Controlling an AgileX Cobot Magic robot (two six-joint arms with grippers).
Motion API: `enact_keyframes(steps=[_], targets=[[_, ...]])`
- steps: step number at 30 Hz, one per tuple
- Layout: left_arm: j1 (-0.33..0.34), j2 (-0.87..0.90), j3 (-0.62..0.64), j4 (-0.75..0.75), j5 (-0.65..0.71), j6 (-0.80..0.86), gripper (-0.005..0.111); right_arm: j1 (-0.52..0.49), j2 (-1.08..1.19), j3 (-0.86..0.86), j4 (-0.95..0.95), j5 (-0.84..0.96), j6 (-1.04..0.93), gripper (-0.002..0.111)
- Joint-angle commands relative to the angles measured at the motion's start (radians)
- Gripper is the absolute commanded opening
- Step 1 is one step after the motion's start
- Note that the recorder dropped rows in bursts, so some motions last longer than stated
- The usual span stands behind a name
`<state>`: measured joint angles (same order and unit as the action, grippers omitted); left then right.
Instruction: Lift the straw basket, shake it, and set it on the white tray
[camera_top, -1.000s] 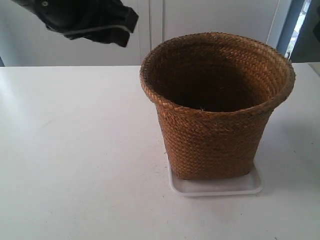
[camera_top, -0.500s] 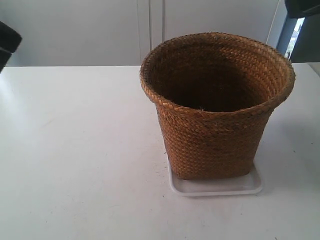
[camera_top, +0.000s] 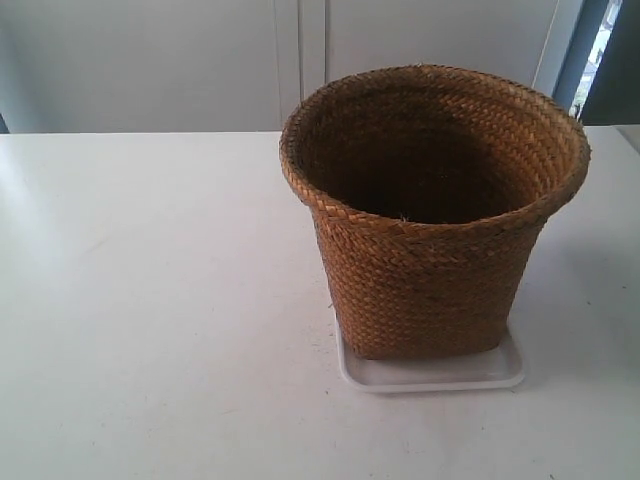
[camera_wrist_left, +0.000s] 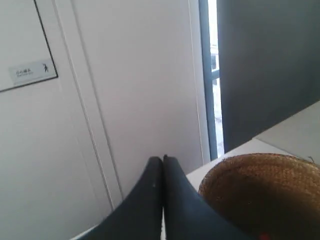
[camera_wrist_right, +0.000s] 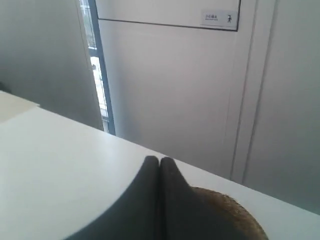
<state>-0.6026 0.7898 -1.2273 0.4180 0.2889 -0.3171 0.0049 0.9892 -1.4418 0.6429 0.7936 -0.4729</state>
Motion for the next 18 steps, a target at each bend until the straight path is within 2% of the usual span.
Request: enact_keyframes(steps=[1,3,5,7,10,11,13,15,18], targets=[[-0.002,0.029,0.017,0.117,-0.001,-0.047,0.0,-0.005,-0.045,0.0,-0.2,0.035,-0.032,0.0],[-0.002,0.05,0.018,0.098,-0.014,-0.16,0.0,-0.005,-0.064,0.0,-0.304,0.031,0.046,0.0],[-0.002,0.082,0.03,0.034,-0.04,-0.263,0.0,-0.005,-0.069,0.0,-0.306,0.058,0.114,0.0],[-0.002,0.113,0.052,0.012,-0.02,-0.259,0.0,-0.005,-0.062,0.001,-0.306,0.111,0.13,0.0],[-0.002,0.168,0.086,0.014,0.146,-0.171,0.0,-0.005,-0.05,0.006,-0.335,0.198,0.13,0.0],[-0.002,0.177,0.097,0.022,0.232,-0.154,0.0,-0.005,-0.05,0.017,-0.352,0.206,0.13,0.0],[-0.002,0.179,0.114,0.031,0.309,-0.157,0.0,-0.005,-0.061,0.05,-0.385,0.195,0.13,0.0],[-0.002,0.146,0.146,0.031,0.259,-0.223,0.0,-0.005,-0.103,0.094,-0.409,0.148,0.113,0.0],[-0.002,0.046,0.209,0.026,0.035,-0.249,0.0,-0.005,-0.199,0.181,-0.389,0.023,0.05,0.0]])
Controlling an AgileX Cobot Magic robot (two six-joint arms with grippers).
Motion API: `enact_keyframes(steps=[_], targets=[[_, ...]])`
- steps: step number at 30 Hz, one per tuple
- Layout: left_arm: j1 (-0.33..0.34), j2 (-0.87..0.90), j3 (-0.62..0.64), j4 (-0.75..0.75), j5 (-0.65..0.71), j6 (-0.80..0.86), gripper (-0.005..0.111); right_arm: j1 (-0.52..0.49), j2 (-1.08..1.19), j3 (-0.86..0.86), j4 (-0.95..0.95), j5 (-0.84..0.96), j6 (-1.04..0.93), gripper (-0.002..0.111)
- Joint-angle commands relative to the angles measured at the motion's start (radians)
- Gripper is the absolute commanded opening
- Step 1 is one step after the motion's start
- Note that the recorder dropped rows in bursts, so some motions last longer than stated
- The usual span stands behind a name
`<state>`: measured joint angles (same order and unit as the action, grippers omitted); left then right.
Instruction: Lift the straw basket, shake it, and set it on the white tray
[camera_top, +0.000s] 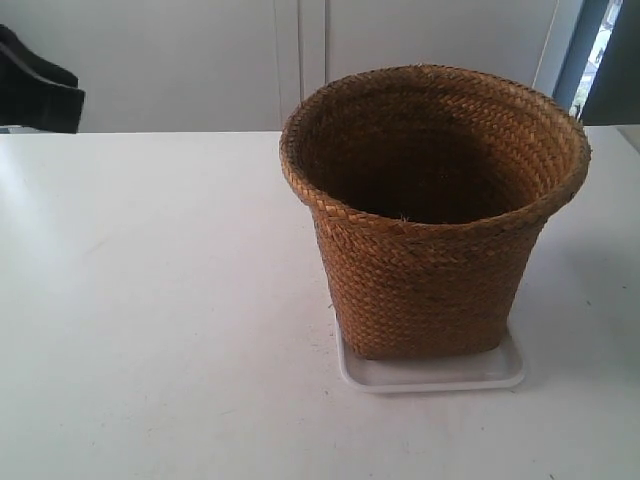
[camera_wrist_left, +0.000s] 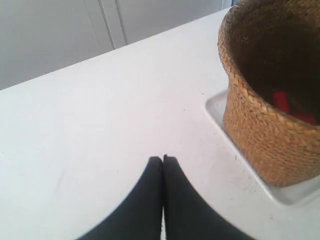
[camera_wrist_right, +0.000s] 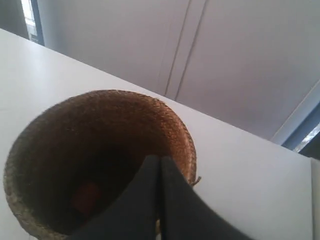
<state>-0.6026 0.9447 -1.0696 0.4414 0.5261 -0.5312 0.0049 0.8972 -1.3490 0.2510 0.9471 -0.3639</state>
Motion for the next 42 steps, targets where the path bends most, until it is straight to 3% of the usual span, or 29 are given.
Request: enact_keyframes(steps=[1,4,8,11,18,22,27,31,42], targets=[[-0.002,-0.143,0.068,0.01,-0.27,-0.017,0.0,-0.005,-0.146,0.127,0.007,-0.177,-0.059,0.0],[-0.002,-0.208,0.094,0.068,-0.304,0.034,0.0,-0.005,-0.215,0.221,0.007,-0.234,-0.059,0.0],[-0.002,-0.234,0.104,0.145,-0.047,0.009,0.0,-0.005,-0.284,0.344,0.02,-0.266,-0.061,0.0],[-0.002,-0.277,0.117,0.197,0.035,0.001,0.0,-0.005,-0.347,0.417,0.021,-0.353,-0.054,0.0],[-0.002,-0.426,0.167,0.45,0.076,-0.284,0.0,-0.005,-0.436,0.537,0.048,-0.51,-0.013,0.0],[-0.002,-0.504,0.245,0.449,0.107,-0.337,0.0,-0.005,-0.438,0.587,0.091,-0.502,-0.02,0.0],[-0.002,-0.587,0.325,0.464,0.247,-0.381,0.0,-0.005,-0.438,0.609,0.151,-0.576,-0.033,0.0],[-0.002,-0.629,0.364,0.465,0.255,-0.381,0.0,-0.005,-0.438,0.609,0.151,-0.597,-0.033,0.0],[-0.002,-0.642,0.43,0.423,0.288,-0.392,0.0,-0.005,-0.438,0.609,0.115,-0.396,-0.031,0.0]])
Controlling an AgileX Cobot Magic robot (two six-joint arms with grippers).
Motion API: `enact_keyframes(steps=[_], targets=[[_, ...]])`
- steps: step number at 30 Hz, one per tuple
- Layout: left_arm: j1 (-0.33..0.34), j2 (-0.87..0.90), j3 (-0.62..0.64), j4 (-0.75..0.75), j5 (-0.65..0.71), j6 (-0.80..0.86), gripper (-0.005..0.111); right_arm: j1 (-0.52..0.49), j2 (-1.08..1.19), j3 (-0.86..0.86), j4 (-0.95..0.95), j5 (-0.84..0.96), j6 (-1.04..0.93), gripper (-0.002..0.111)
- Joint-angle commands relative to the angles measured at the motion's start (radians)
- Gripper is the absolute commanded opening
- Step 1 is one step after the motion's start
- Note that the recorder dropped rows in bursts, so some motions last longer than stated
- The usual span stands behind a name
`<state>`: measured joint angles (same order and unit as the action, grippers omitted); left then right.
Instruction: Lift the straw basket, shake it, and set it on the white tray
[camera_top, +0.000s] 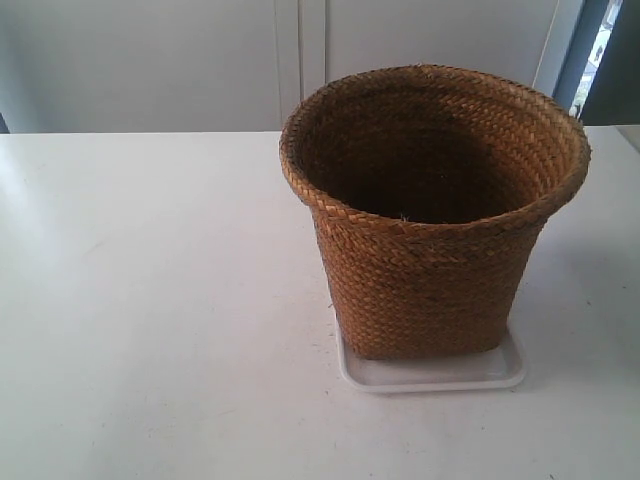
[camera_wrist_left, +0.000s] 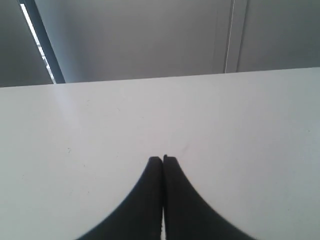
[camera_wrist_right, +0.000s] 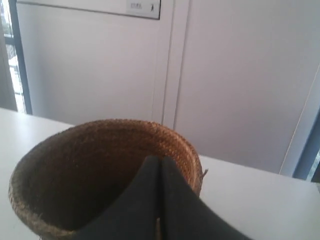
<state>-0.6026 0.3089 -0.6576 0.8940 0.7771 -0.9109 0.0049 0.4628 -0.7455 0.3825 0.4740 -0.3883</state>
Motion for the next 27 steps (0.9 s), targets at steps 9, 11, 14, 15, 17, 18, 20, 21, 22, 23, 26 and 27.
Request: enact_keyframes(steps=[9,11,14,15,17,18,20,21,22,23,26,27], targets=[[-0.002,-0.006,0.018,-0.067,0.041,-0.01,0.0,-0.005,-0.003,0.006,-0.017,0.084,-0.007,0.0],[-0.002,-0.006,0.018,-0.067,0.041,-0.01,0.0,-0.002,-0.003,0.006,-0.017,0.084,-0.007,0.0],[-0.002,-0.006,0.018,-0.067,0.041,-0.01,0.0,-0.002,-0.003,0.006,-0.017,0.086,-0.007,0.0],[-0.002,-0.006,0.018,-0.067,0.041,-0.01,0.0,-0.002,-0.003,0.006,-0.017,0.086,-0.007,0.0],[-0.002,-0.006,0.018,-0.067,0.042,-0.008,0.0,-0.002,-0.003,0.006,-0.017,0.086,-0.007,0.0],[-0.002,-0.006,0.018,-0.067,0.042,-0.008,0.0,-0.002,-0.003,0.006,-0.017,0.086,-0.007,0.0],[-0.002,-0.006,0.018,-0.067,0.042,-0.008,0.0,-0.002,-0.003,0.006,-0.017,0.086,-0.007,0.0],[-0.002,-0.006,0.018,-0.067,0.042,-0.008,0.0,-0.002,-0.003,0.006,-0.017,0.086,-0.007,0.0],[-0.002,-0.006,0.018,-0.067,0.042,-0.001,0.0,-0.002,-0.003,0.006,-0.017,0.086,-0.007,0.0],[-0.002,-0.006,0.018,-0.067,0.044,0.024,0.0,-0.002,-0.003,0.006,-0.017,0.086,-0.007,0.0],[0.021,-0.006,0.016,-0.084,0.044,0.005,0.0,-0.002,-0.003,0.006,-0.017,0.084,-0.007,0.0],[0.056,-0.006,0.016,-0.128,0.042,0.003,0.0,-0.002,-0.003,0.006,-0.017,0.084,-0.007,0.0]])
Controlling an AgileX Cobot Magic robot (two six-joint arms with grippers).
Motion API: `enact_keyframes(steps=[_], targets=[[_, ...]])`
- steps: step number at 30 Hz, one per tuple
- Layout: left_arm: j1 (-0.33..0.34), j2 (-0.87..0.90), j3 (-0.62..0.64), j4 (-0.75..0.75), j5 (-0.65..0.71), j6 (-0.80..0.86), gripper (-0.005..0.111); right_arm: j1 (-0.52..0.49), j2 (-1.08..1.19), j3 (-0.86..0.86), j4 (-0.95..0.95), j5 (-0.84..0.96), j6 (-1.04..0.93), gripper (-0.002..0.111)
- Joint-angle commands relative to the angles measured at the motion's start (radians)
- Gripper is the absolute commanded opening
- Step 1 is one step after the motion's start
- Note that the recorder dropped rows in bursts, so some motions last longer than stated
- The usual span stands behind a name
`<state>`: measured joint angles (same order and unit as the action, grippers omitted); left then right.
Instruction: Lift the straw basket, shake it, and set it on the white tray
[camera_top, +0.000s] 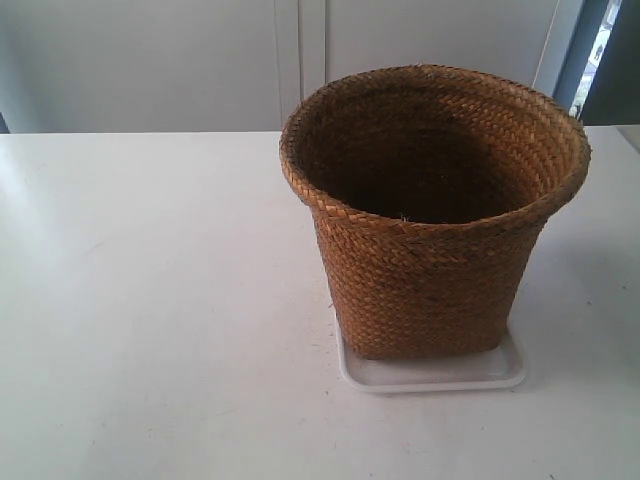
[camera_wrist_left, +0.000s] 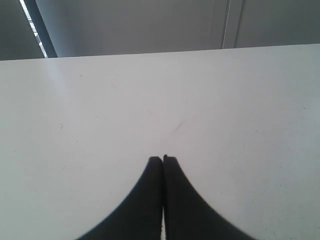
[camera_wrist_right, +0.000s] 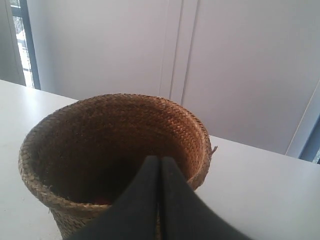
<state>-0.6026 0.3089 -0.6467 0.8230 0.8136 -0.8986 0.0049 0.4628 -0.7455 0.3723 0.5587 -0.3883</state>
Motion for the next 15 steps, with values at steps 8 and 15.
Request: enact_keyframes(steps=[8,15], targets=[[0.502,-0.013,0.012,-0.455,-0.129,0.171,0.0,-0.002,-0.003,0.006,-0.007,0.0,-0.007,0.0],[0.68,-0.029,0.063,-0.778,-0.271,0.602,0.0,-0.002,-0.003,0.006,-0.007,0.0,-0.007,0.0]])
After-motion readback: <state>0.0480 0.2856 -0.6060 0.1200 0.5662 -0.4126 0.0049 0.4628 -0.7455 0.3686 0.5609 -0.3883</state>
